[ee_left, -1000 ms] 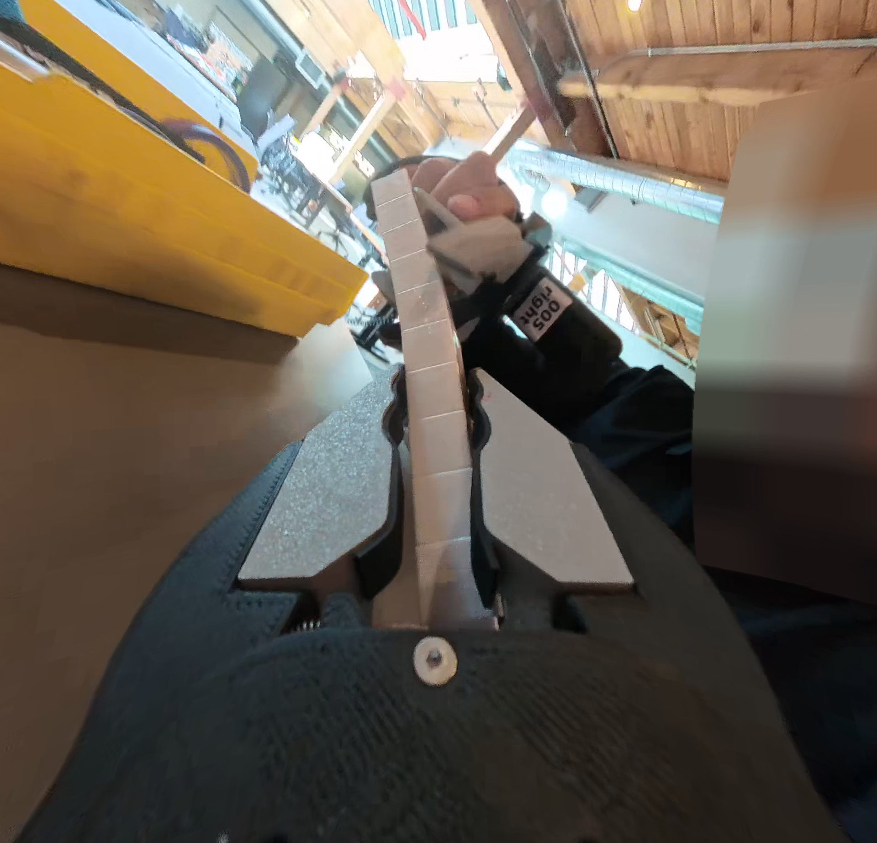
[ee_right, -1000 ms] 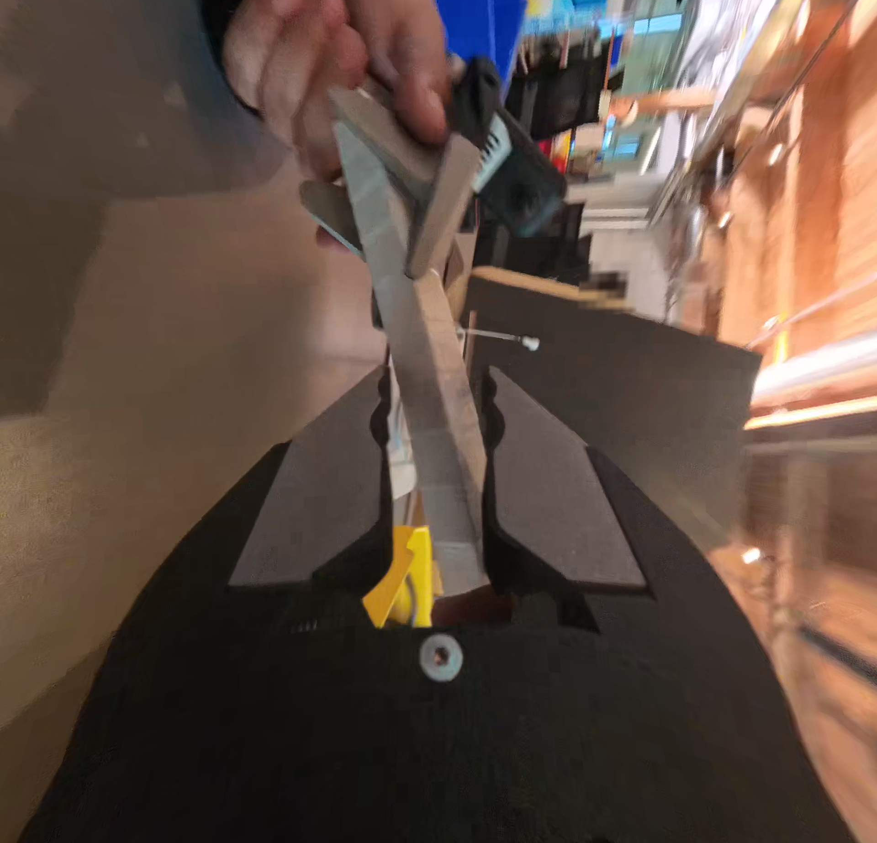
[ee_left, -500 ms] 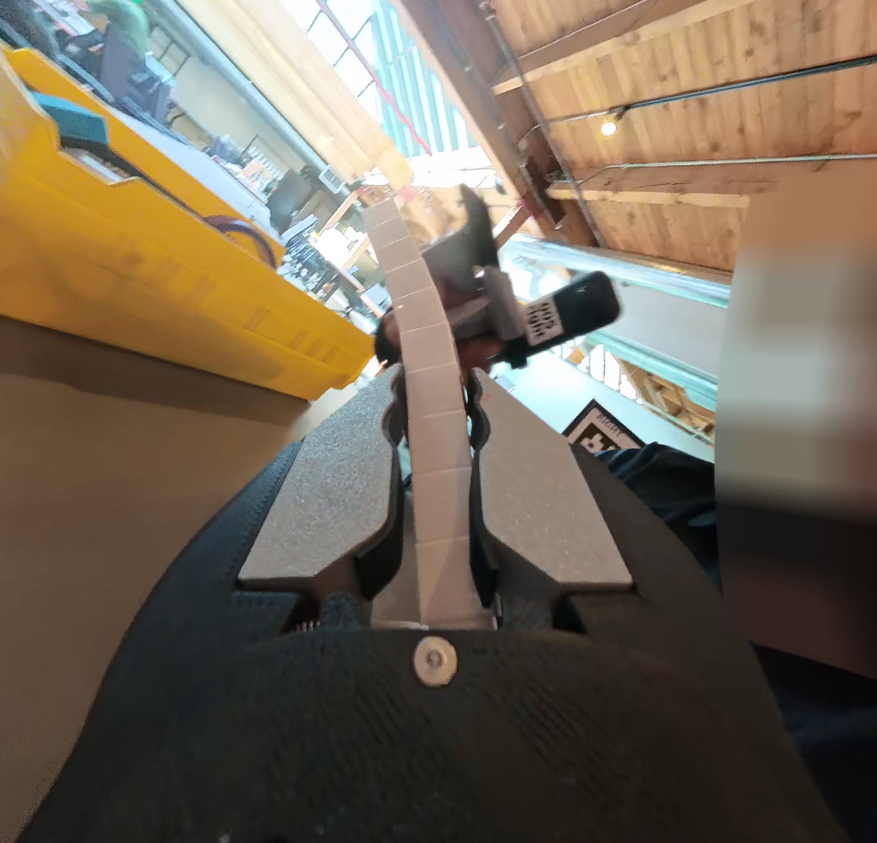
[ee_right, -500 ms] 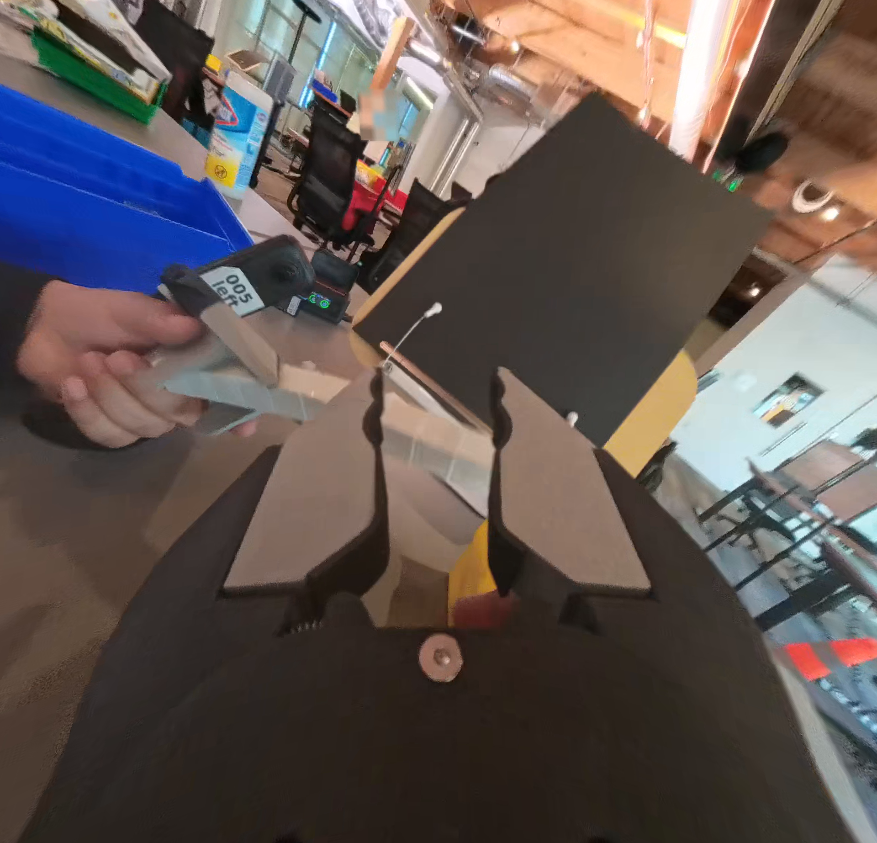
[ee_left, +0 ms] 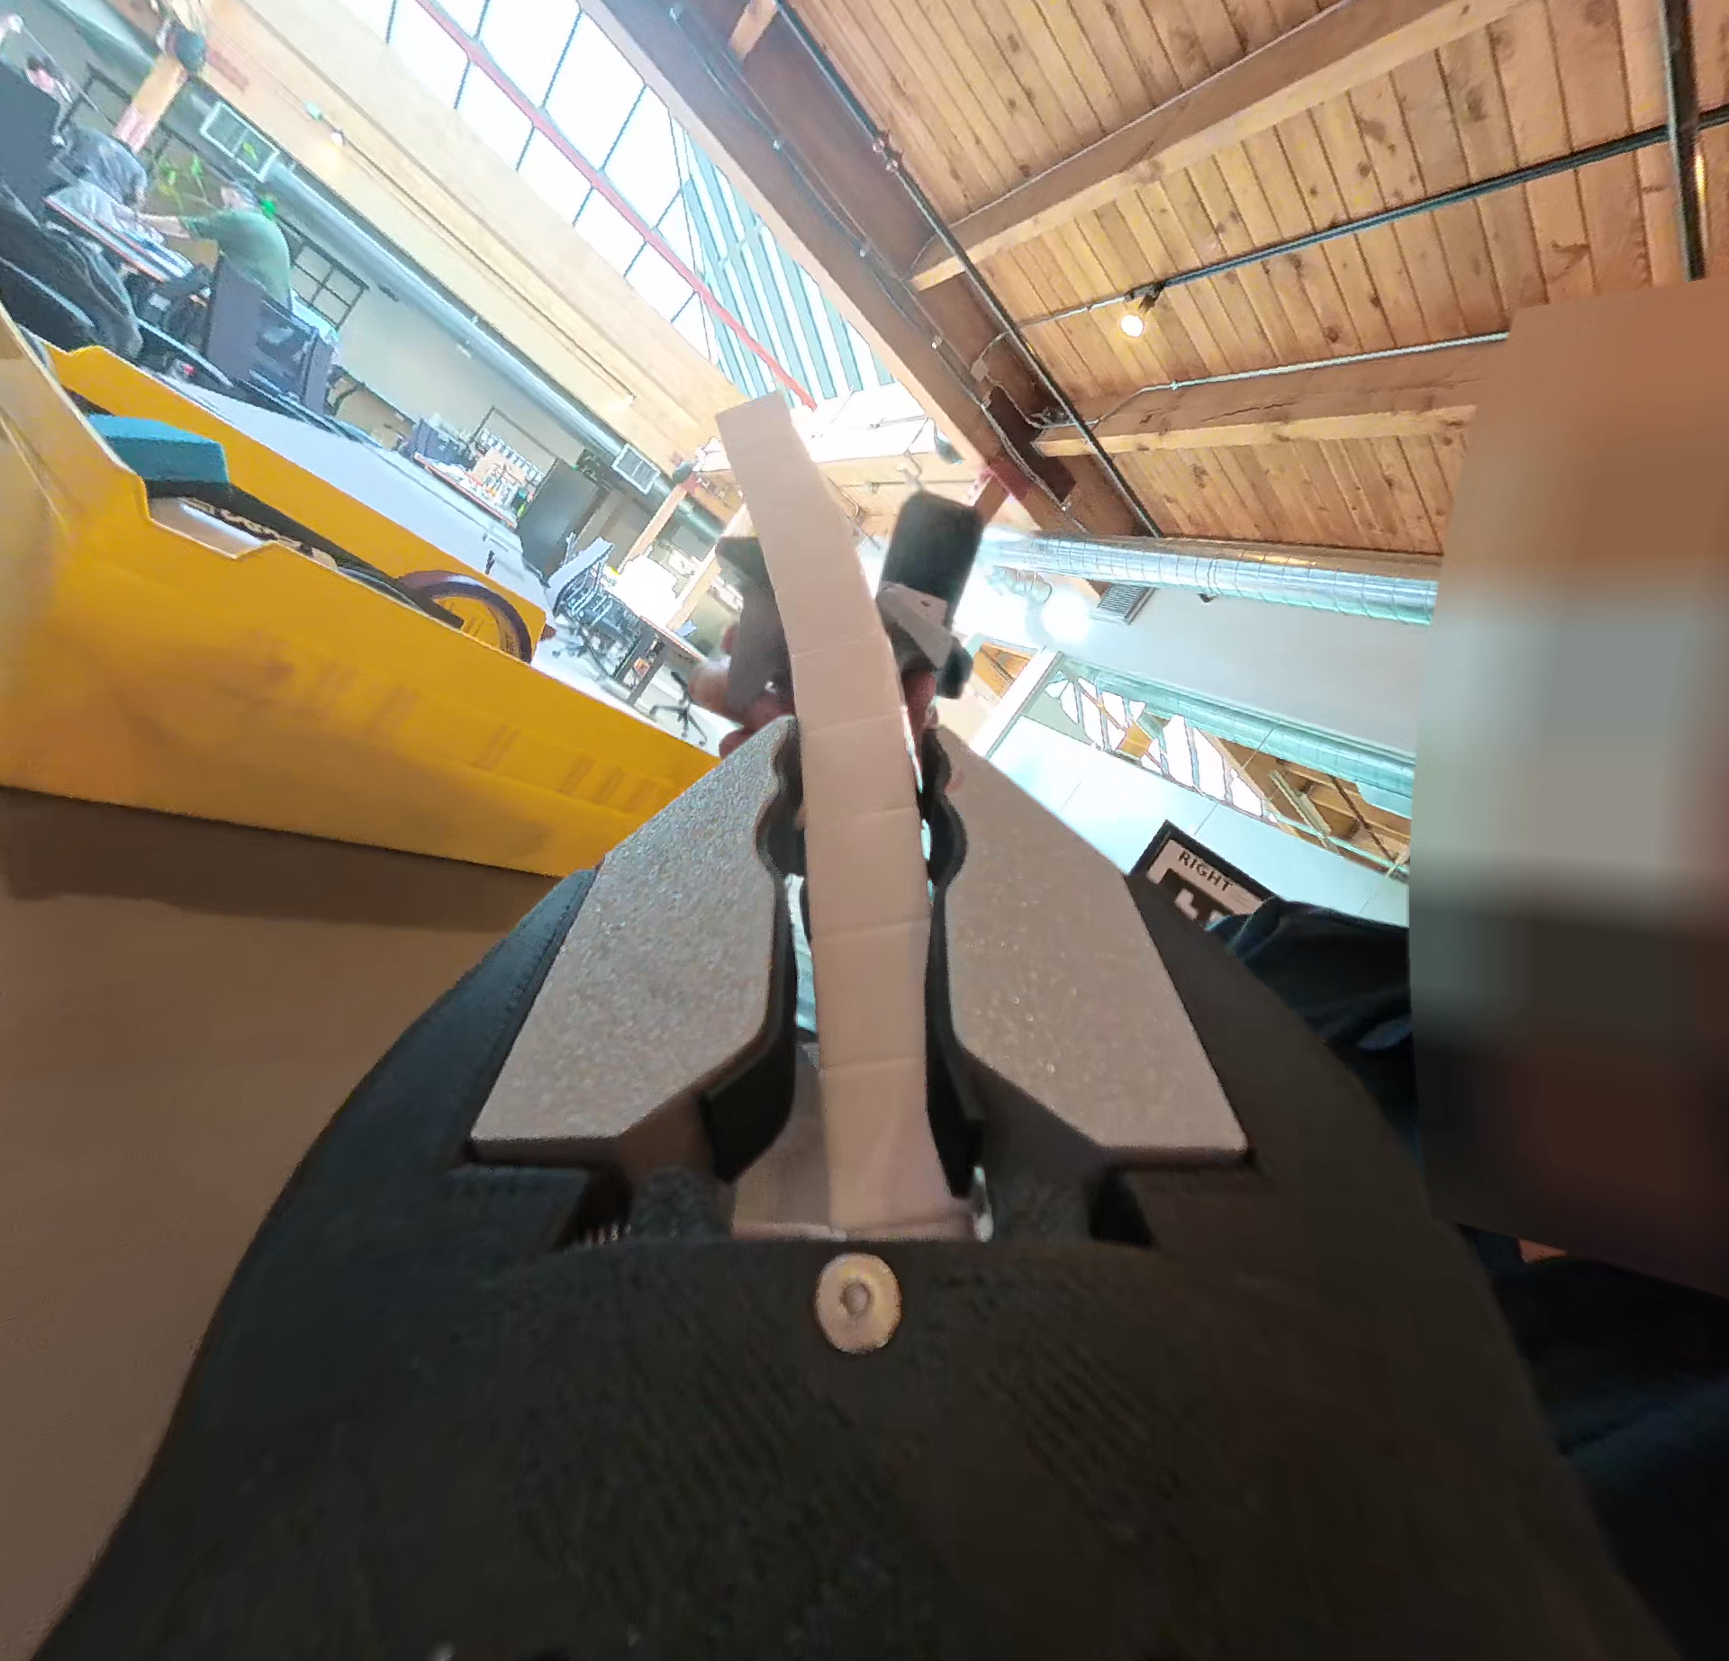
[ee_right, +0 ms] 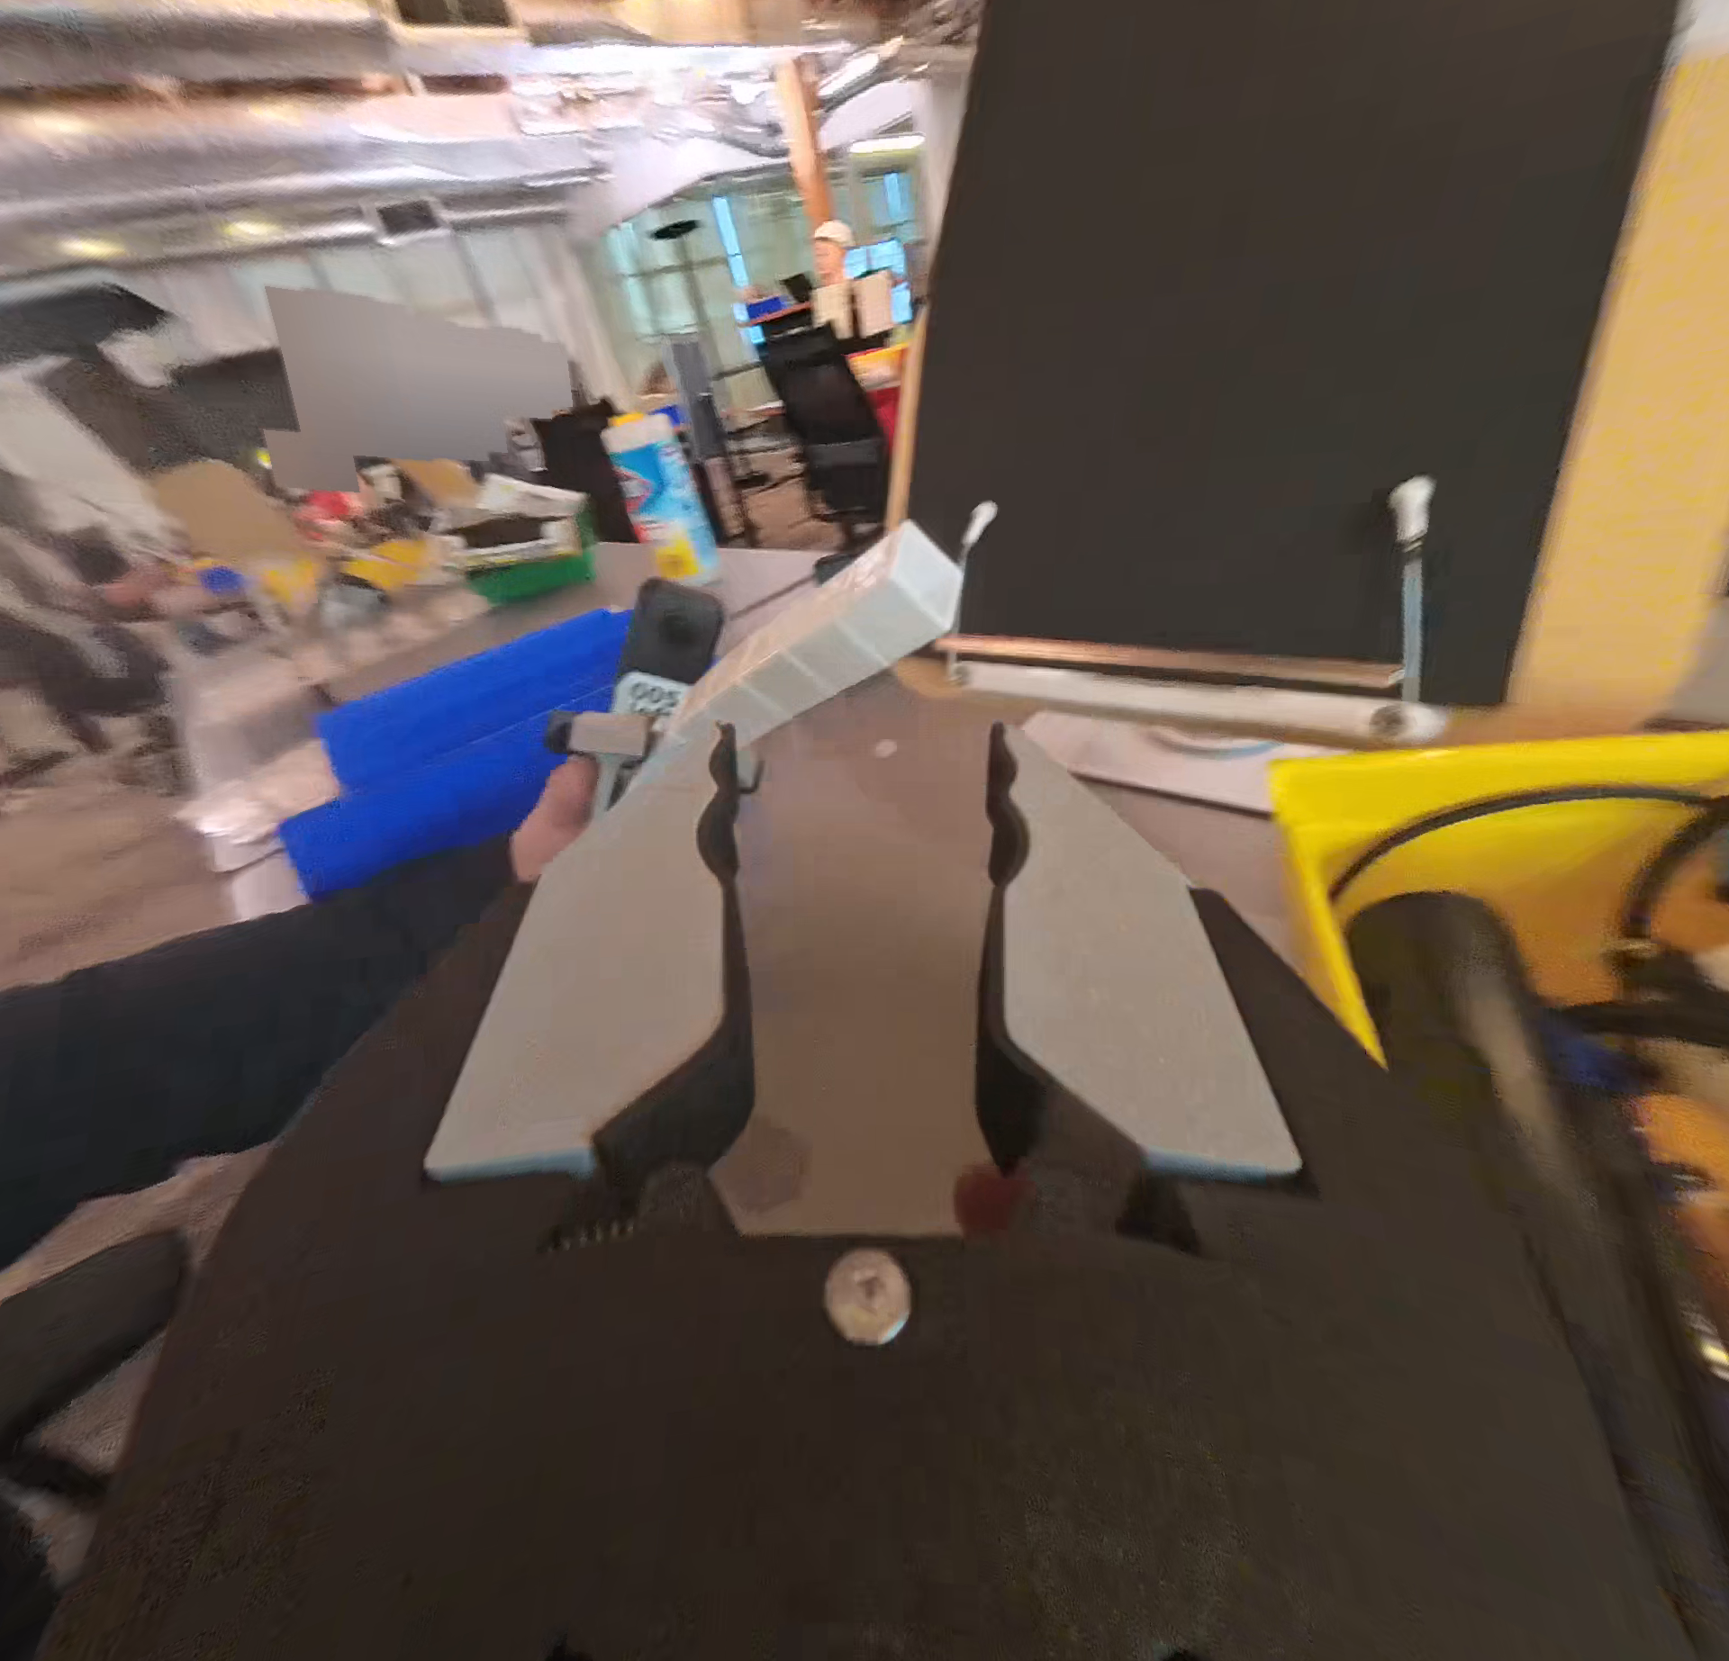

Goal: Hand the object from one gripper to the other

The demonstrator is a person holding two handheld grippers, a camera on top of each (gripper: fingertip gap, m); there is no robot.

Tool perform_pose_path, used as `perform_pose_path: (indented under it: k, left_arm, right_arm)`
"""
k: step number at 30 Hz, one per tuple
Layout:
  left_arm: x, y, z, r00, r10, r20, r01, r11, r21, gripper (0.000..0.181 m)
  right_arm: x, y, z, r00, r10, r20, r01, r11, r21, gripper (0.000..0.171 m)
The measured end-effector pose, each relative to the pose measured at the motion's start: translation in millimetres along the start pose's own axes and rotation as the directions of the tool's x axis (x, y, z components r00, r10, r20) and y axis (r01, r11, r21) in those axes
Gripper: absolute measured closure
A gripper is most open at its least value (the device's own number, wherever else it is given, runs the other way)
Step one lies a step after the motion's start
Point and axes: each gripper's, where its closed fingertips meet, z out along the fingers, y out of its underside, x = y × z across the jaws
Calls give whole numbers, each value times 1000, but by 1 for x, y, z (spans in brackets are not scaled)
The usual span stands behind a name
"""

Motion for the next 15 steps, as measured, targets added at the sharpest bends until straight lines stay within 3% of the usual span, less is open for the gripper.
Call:
perform_pose_path:
  k: [3,5,7,9,13,15]
  left_arm:
    - [-1,10,3,1000,17,13,-16,998,-54,159]
    - [-3,16,6,999,20,25,-18,996,-86,158]
    - [-8,19,7,998,27,54,-22,995,-102,159]
    - [-13,22,5,996,37,83,-27,991,-128,159]
    - [-10,20,8,996,60,69,-52,992,-112,159]
    - [-4,13,8,995,79,55,-75,994,-80,159]
  right_arm:
    - [11,-4,7,994,-99,-56,100,995,15,125]
    - [3,-14,11,989,-145,-16,145,989,32,140]
    - [-5,-13,20,991,-134,28,134,991,0,133]
    - [-3,-13,24,982,-189,8,190,982,-14,140]
    - [9,-23,23,962,-263,-70,263,965,-15,132]
    - [23,-33,13,976,-166,-141,176,982,63,126]
